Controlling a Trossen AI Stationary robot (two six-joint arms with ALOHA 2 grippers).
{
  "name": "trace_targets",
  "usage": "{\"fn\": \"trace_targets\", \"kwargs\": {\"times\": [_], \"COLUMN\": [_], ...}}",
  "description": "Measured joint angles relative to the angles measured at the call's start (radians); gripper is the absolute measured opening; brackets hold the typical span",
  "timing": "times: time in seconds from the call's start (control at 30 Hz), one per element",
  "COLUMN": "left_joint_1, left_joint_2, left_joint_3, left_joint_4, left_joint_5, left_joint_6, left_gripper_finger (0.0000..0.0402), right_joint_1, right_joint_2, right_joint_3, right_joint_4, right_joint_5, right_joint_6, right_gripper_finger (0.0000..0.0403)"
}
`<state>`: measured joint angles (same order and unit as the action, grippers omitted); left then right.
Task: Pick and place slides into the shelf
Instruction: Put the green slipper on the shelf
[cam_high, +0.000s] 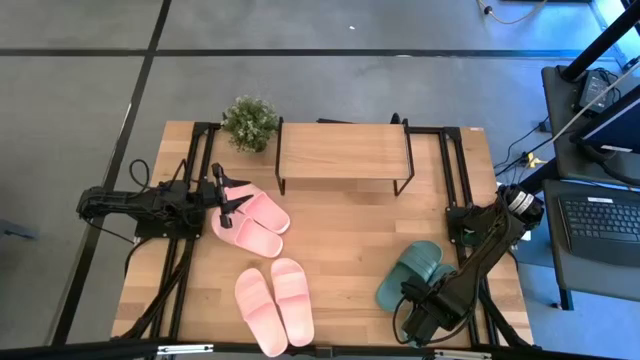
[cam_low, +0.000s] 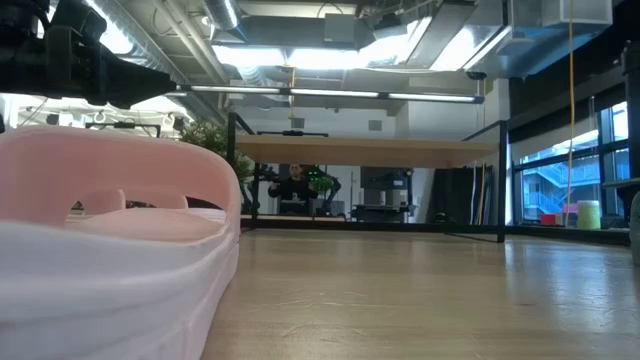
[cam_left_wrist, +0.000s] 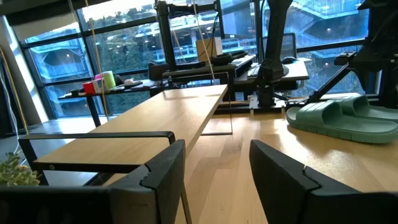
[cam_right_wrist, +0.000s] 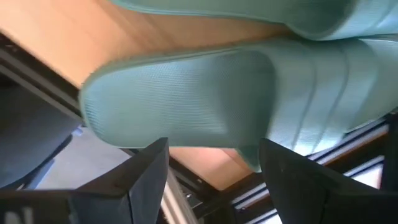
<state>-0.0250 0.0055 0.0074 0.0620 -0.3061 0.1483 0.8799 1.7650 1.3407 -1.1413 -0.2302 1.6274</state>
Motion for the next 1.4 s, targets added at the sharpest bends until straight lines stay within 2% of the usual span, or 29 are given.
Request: {"fn": "trace_targets", "kwargs": {"times": [0.27, 0.47, 0.57, 0.77, 1.07, 1.2, 1.4], "left_joint_1": [0.000, 0.000, 0.000, 0.000, 0.000, 0.000, 0.000], "left_joint_2": [0.000, 0.000, 0.000, 0.000, 0.000, 0.000, 0.000], "left_joint_3": [0.000, 0.000, 0.000, 0.000, 0.000, 0.000, 0.000], "left_joint_4": [0.000, 0.000, -0.001, -0.001, -0.001, -0.001, -0.001], "left_joint_5": [0.000, 0.000, 0.000, 0.000, 0.000, 0.000, 0.000], "left_joint_6": [-0.004, -0.004, -0.005, -0.008, -0.007, -0.007, -0.007], "left_gripper_finger": [0.0173, 0.0173, 0.0173, 0.0173, 0.0173, 0.0173, 0.0173], "right_joint_1": [0.002, 0.002, 0.002, 0.003, 0.002, 0.002, 0.002], "right_joint_2": [0.065, 0.142, 0.164, 0.217, 0.264, 0.264, 0.264], "right_joint_3": [0.000, 0.000, 0.000, 0.000, -0.006, -0.006, -0.006], "right_joint_4": [-0.047, -0.175, -0.236, -0.224, -0.331, -0.331, -0.333], "right_joint_5": [-0.024, -0.111, -0.108, -0.060, -0.052, -0.052, -0.051], "right_joint_6": [0.014, 0.003, -0.037, -0.108, -0.113, -0.113, -0.114], "right_gripper_finger": [0.0248, 0.0237, 0.0227, 0.0213, 0.0206, 0.0168, 0.0059]}}
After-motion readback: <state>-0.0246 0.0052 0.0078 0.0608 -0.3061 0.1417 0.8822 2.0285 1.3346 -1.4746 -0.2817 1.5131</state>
